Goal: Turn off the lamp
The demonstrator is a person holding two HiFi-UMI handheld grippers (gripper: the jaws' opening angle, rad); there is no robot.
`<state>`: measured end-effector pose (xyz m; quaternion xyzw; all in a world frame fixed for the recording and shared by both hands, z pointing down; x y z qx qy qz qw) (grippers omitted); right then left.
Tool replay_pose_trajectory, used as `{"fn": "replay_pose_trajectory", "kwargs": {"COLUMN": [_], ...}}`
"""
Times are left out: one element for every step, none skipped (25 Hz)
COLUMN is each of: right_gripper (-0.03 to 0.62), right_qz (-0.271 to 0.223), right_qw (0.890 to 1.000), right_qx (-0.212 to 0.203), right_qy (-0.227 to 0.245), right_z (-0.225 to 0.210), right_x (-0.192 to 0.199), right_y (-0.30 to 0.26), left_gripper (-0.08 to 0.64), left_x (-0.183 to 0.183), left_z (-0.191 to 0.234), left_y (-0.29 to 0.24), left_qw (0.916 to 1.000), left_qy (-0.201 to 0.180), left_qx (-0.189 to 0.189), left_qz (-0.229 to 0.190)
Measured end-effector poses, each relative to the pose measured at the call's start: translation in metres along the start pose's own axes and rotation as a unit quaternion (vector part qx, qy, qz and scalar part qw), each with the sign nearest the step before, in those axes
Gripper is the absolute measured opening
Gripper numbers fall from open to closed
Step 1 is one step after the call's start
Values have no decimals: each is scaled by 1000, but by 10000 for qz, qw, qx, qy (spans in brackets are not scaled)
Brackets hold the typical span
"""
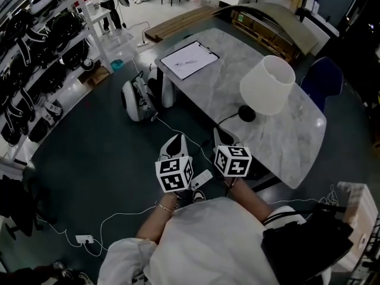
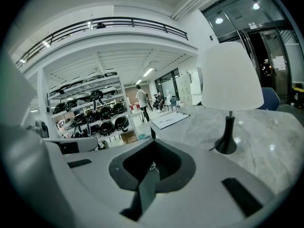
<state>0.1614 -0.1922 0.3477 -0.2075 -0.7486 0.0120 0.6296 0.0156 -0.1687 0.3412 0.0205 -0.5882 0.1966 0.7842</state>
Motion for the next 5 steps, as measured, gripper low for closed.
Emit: {"fn": "replay_pose_trajectory", "kwargs": {"right_gripper": [-2,-2,-2,-2,-2], "right_qz": [2,4,7,11,15], "right_qw": [10000,10000,10000,10000,10000], "right_qx": [0,-1,-3,-5,-6], "right_qy": [4,8,13,19,25], "right_z": [1,1,2,3,3], "right_x": [1,1,2,2,3], "right_y": [-1,-1,-1,-2,-2], "left_gripper": [-6,-6,-5,-6,-5], "left_x": [0,1,1,2,2], "left_z": [1,2,3,4,4], "left_y": [0,0,0,0,0], "left_qw": [10000,10000,10000,10000,10000], "left_qy": [5,8,11,13,15], "left_qx": [0,-1,-1,-2,-3], "left_qz": [-1,-1,0,1,2]}}
Point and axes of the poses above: the fingertips, and each gripper's own axes: y backward along the fingers, z to its left, x out of its underside, the point moved 3 cm from there along y, backward along the fingers, and after that the axes turned 7 degrees about -z, right-handed, at the moved point
